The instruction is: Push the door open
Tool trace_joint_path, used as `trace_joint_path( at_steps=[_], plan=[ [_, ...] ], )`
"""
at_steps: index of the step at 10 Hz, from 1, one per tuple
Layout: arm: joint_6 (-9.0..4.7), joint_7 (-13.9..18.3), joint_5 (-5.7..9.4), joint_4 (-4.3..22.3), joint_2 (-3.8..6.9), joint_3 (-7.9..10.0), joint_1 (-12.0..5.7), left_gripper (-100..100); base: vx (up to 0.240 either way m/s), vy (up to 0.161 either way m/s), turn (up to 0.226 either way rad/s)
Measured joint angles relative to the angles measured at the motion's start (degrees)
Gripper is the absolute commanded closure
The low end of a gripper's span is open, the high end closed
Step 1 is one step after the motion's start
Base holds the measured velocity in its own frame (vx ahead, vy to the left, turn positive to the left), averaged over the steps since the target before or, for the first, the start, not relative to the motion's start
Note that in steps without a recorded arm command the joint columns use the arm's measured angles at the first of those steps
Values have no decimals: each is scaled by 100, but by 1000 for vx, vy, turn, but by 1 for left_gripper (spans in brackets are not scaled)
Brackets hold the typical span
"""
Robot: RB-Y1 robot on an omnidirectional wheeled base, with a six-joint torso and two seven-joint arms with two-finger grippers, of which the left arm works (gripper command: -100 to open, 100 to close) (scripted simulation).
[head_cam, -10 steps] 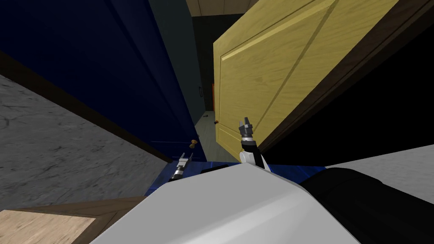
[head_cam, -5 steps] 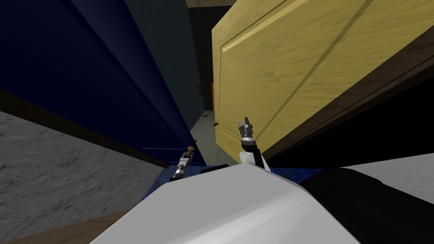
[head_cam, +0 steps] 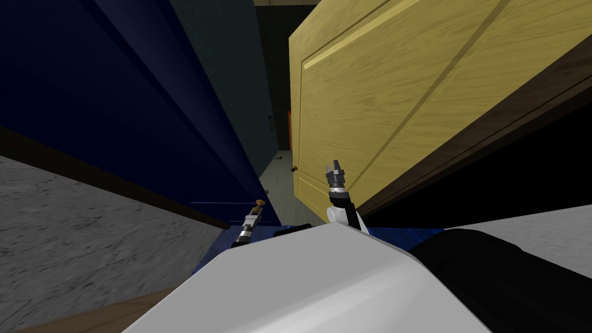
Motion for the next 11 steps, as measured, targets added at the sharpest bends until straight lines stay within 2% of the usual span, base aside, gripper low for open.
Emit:
trace_joint_path(
  at_steps=[1, 7, 10, 11],
  plan=[
    [-1, 1, 0, 0, 1, -1, 1, 100, 8, 18, -54],
    [7, 542, 159, 72, -100, 34, -21, 100, -2, 22, -40],
    [-19, 893, 267, 197, -170, 66, -119, 100, -2, 27, -58],
    [25, 1026, 308, 66, -182, 79, -53, 100, 2, 52, -55]
  ],
)
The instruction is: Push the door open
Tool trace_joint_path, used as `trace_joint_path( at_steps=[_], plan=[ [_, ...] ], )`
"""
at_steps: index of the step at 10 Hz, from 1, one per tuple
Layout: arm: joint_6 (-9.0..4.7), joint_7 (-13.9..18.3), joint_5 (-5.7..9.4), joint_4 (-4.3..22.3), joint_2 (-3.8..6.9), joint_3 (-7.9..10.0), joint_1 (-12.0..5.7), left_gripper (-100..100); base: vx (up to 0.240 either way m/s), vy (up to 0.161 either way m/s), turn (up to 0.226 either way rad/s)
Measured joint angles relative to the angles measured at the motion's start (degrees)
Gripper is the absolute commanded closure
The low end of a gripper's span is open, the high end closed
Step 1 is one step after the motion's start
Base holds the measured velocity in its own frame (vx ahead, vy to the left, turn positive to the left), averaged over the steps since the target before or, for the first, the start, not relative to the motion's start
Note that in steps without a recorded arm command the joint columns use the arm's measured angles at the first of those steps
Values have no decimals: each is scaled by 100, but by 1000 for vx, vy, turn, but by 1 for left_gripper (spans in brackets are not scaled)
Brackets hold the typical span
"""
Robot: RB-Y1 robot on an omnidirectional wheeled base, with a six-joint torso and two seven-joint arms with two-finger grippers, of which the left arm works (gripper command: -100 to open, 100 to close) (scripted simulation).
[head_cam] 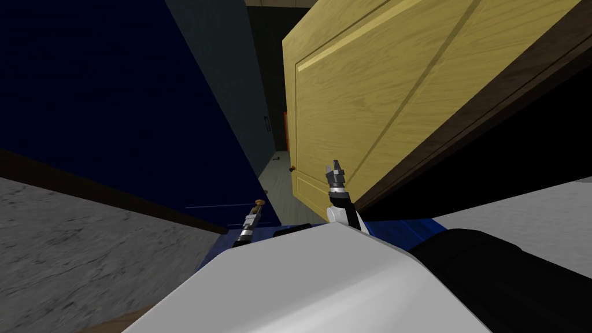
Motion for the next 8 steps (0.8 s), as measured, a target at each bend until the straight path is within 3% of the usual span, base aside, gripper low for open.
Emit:
trace_joint_path(
  at_steps=[1, 4, 8],
  plan=[
    [-25, 145, 42, 74, -13, 12, -38, 100, 15, 46, -51],
    [22, 591, 197, -29, -63, 89, -47, 100, 3, 47, -57],
    [-40, 1195, 437, 28, -95, 276, -145, 100, 8, 59, -31]
  ],
)
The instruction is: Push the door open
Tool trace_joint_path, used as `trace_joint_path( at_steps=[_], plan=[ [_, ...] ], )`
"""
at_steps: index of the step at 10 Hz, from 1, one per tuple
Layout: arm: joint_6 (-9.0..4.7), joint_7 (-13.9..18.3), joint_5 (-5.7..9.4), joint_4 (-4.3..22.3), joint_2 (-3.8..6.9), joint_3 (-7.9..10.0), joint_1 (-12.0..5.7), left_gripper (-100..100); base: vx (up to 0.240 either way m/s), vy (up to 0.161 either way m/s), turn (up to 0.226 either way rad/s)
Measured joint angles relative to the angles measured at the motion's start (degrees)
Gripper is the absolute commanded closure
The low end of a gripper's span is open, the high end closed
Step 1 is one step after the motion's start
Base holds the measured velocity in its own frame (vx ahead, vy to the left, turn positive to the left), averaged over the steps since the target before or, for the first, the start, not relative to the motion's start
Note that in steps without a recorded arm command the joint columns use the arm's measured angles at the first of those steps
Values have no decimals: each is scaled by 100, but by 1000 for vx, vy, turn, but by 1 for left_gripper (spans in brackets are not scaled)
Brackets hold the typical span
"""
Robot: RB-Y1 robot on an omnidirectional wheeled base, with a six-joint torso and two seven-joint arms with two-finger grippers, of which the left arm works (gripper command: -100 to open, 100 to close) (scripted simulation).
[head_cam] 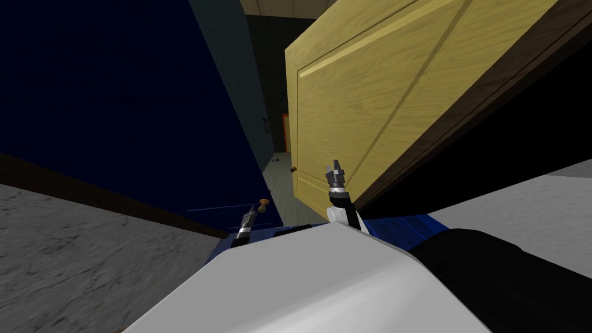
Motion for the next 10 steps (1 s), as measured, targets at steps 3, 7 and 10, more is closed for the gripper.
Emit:
trace_joint_path(
  at_steps=[3, 7, 10],
  plan=[
    [-64, -53, -14, 75, 67, 36, 30, -100, -57, -52, 19],
    [-173, -711, -193, 3, 247, 34, 299, -100, -81, -78, 17],
    [-281, -1136, -295, 8, 364, 36, 452, -100, -57, -65, 17]
  ],
)
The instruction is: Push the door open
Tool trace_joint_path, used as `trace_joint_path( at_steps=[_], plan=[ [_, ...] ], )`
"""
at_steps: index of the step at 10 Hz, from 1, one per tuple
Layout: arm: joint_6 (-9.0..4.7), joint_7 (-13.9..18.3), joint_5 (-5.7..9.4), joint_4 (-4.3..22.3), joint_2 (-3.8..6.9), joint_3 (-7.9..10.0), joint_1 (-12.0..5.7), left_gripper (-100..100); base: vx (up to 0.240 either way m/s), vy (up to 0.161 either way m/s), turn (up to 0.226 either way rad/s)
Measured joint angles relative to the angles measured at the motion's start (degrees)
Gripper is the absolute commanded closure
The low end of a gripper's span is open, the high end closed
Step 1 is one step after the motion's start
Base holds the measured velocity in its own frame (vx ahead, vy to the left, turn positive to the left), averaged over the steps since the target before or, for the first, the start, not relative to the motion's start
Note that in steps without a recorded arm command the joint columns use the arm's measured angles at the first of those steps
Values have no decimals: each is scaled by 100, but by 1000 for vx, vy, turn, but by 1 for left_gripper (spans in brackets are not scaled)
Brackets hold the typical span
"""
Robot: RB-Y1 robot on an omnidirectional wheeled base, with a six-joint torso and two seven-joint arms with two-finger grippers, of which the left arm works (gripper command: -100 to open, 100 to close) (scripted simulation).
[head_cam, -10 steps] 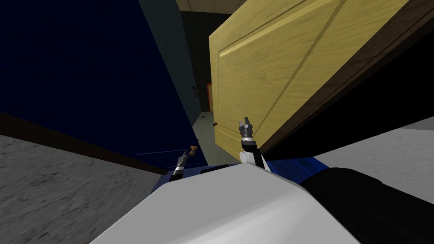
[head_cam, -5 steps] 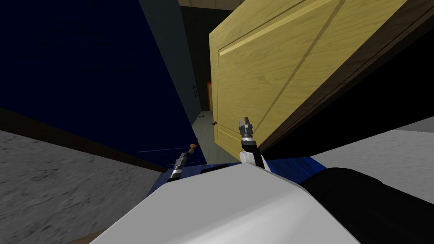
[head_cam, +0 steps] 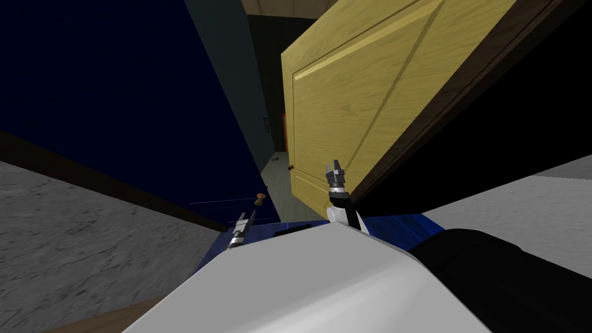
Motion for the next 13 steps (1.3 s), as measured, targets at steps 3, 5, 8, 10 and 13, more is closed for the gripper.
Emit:
trace_joint_path(
  at_steps=[3, 5, 8, 10, 13],
  plan=[
    [-70, -382, -94, -6, 118, 4, 130, -100, -67, -66, 16],
    [-88, -701, -177, -85, 187, 2, 269, -100, -64, -59, 17],
    [-53, -893, -210, -14, 137, 29, 189, -100, 86, 11, -66],
    [148, -1035, -209, -2, -17, 76, 10, -100, 183, 18, -61],
    [354, -1176, -202, 7, -171, 135, -174, 100, 105, 15, -33]
  ],
)
